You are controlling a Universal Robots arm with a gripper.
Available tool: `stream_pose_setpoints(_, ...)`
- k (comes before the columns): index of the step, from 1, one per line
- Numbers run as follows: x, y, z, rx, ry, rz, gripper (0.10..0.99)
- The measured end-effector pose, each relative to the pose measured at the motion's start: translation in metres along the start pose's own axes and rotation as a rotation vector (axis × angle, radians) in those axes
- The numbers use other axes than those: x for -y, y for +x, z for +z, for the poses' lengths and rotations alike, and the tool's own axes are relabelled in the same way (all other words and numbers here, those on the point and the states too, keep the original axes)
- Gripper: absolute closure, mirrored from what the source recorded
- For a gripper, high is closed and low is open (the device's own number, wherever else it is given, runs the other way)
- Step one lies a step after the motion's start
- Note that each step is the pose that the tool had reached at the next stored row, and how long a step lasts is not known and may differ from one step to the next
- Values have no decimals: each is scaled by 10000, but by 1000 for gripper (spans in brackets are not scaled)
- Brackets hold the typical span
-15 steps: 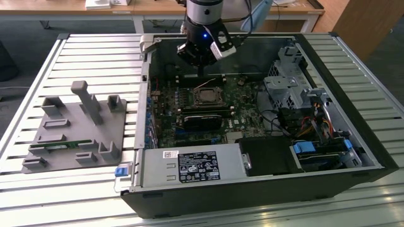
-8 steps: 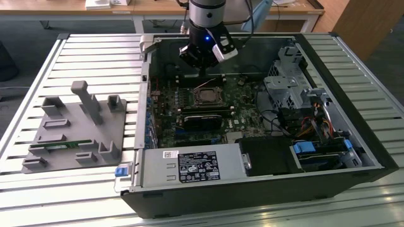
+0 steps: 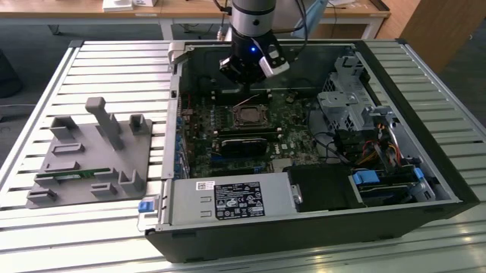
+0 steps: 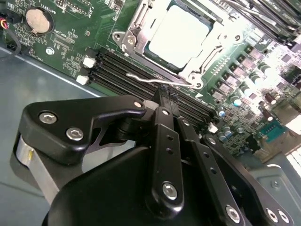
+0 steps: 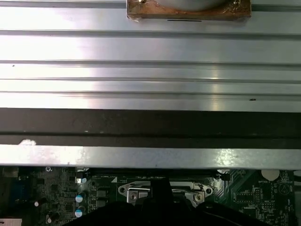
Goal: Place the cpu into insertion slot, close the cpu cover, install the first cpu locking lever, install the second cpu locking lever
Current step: 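Install the first cpu locking lever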
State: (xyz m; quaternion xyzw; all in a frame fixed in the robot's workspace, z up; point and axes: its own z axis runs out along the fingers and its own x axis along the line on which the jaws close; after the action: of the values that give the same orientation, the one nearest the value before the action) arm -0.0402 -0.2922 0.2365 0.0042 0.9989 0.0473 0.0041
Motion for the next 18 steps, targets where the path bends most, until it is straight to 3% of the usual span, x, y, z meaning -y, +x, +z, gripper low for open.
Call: stream_pose_setpoints(18,-10,-127,115,-13,-16,-141,980)
